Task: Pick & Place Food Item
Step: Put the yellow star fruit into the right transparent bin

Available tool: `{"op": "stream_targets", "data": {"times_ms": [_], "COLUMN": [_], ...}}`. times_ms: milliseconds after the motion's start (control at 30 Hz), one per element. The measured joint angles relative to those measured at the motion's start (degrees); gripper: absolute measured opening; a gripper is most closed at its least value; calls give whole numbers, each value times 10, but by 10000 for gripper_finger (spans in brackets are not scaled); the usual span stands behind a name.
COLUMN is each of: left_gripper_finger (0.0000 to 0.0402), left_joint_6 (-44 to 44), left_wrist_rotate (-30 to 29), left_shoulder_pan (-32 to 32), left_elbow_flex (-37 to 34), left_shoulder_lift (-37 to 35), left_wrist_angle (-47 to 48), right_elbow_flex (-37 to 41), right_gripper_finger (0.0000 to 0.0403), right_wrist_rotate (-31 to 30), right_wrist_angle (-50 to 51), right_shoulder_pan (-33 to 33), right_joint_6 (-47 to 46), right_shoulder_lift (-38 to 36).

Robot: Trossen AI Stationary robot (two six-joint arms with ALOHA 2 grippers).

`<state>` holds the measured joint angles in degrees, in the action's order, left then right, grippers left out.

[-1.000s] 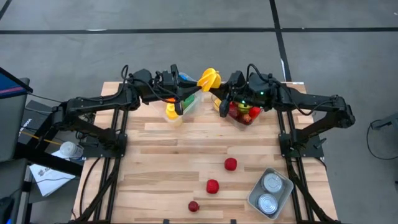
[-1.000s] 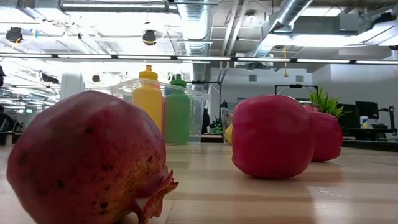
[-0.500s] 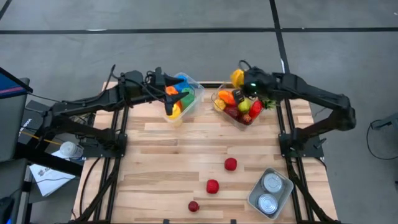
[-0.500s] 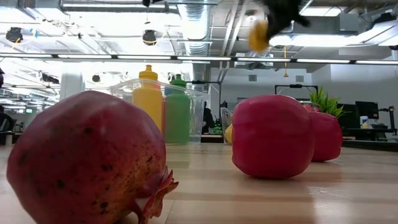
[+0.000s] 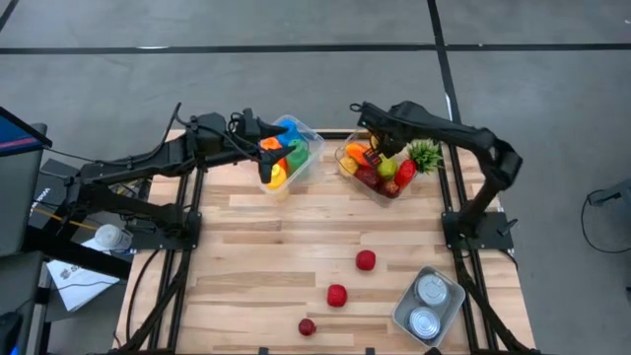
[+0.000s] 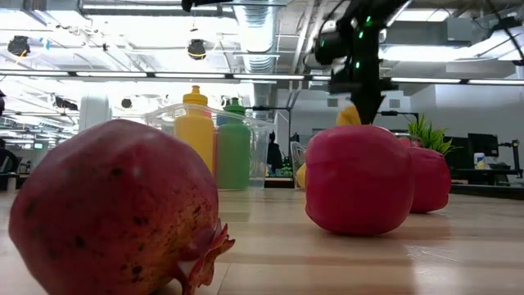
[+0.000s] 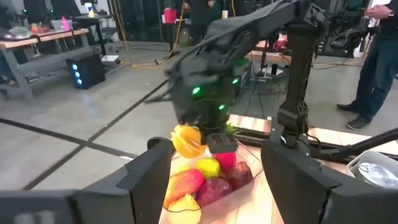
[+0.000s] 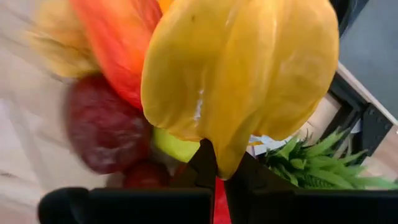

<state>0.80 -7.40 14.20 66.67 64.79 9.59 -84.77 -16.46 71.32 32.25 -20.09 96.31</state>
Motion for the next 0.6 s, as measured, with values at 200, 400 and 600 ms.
{"op": "stream_targets", "data": {"times_ms": [200,400,600], "left_gripper_finger": [230,237,238], "left_joint_6": [-2,-2,-2], "left_wrist_rotate": [0,-1,-1], "left_shoulder_pan": [0,0,0], "left_elbow_flex": [0,0,0], "left_shoulder_lift": [0,0,0], "left_wrist_angle": [10,11,11], "right_elbow_flex": [0,0,0], "right_gripper_finger": [5,15,31], "right_wrist_rotate": [2,10,-12], "right_wrist_angle": [29,74,72], "right_shoulder_pan": [18,0,-4], "right_joint_6": [21,36,32], "right_shoulder_lift": [57,62,58]}}
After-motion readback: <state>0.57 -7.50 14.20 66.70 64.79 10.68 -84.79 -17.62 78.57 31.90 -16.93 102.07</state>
